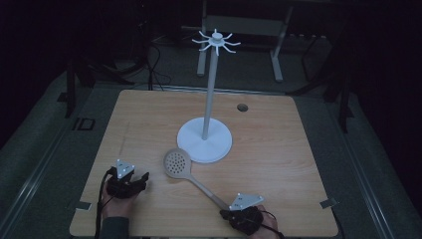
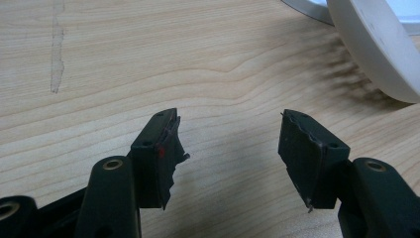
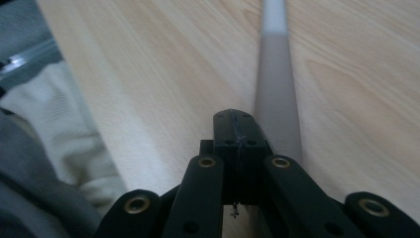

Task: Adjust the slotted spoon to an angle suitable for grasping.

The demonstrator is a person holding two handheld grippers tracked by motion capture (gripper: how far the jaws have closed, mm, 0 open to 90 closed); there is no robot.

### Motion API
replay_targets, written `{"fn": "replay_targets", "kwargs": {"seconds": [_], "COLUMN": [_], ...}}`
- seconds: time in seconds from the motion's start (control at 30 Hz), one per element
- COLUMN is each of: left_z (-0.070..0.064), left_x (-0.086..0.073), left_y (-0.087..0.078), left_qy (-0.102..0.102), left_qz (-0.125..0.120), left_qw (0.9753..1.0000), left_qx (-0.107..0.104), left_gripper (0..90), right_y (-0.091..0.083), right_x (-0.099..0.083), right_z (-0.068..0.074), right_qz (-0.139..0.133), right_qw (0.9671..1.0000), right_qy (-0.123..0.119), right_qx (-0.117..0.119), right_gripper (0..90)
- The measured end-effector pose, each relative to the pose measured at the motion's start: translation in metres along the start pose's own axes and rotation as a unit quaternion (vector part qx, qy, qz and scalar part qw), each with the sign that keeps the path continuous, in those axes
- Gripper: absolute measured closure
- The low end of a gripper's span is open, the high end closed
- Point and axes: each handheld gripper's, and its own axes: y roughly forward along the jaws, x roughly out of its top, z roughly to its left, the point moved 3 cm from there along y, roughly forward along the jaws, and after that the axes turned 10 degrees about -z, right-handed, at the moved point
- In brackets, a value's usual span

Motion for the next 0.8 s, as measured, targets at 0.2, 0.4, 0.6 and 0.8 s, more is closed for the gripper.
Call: {"fn": "replay_targets", "kwargs": {"seconds": [0.2, 0.4, 0.6, 0.8], "left_z": [0.0, 0.0, 0.0, 0.0], "left_x": [0.0, 0.0, 0.0, -0.001], "left_y": [0.0, 0.0, 0.0, 0.0], "left_qy": [0.0, 0.001, 0.002, 0.001], "left_qz": [-0.001, 0.001, 0.002, 0.001], "left_qw": [1.0, 1.0, 1.0, 1.0], "left_qx": [0.0, 0.0, 0.0, -0.001], "left_gripper": [41.3, 41.3, 41.3, 41.3], "right_y": [-0.003, -0.004, 0.0, 0.004], "right_x": [0.001, 0.004, 0.01, 0.015], "right_z": [-0.021, -0.048, -0.08, -0.104], "right_qz": [0.007, 0.004, -0.012, -0.032], "right_qw": [0.9989, 0.9972, 0.9946, 0.9902], "right_qy": [-0.006, 0.002, 0.024, 0.046], "right_qx": [-0.046, -0.074, -0.1, -0.127], "right_gripper": [90.0, 90.0, 90.0, 89.9]}}
